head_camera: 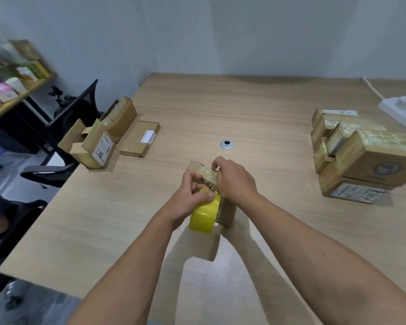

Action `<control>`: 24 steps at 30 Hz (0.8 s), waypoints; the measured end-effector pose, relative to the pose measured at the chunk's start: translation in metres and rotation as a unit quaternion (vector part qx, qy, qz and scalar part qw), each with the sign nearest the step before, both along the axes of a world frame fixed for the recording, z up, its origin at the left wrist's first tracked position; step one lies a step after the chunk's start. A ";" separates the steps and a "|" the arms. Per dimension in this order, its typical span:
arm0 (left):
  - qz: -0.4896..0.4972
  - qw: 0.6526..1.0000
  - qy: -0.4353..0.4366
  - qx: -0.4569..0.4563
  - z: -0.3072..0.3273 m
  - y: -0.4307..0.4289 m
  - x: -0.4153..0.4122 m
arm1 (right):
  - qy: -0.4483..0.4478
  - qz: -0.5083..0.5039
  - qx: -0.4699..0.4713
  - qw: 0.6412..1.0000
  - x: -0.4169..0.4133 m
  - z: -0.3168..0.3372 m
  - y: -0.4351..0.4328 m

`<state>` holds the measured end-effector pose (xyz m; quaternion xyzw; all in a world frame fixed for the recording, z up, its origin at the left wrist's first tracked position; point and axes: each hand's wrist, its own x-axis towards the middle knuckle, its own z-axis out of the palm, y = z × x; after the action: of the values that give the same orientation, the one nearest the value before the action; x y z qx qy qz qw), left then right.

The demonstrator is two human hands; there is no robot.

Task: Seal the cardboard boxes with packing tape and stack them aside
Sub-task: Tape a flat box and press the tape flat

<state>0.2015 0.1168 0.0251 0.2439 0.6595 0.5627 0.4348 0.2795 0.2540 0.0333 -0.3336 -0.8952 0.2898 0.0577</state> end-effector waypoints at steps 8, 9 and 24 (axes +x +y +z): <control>0.000 0.998 -0.062 0.002 -0.019 -0.008 -0.003 | -0.012 0.020 -0.027 0.999 0.004 -0.003 0.000; -0.002 0.997 -0.077 0.000 -0.019 -0.009 -0.003 | -0.021 0.024 -0.027 0.999 0.003 -0.003 0.001; -0.034 0.980 -0.066 -0.186 -0.023 0.000 -0.009 | -0.045 0.065 0.073 0.994 0.000 -0.001 -0.007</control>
<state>0.1920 0.1165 0.0018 0.1430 0.7138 0.4296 0.5344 0.2795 0.2467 0.0325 -0.2822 -0.9356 0.2111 0.0224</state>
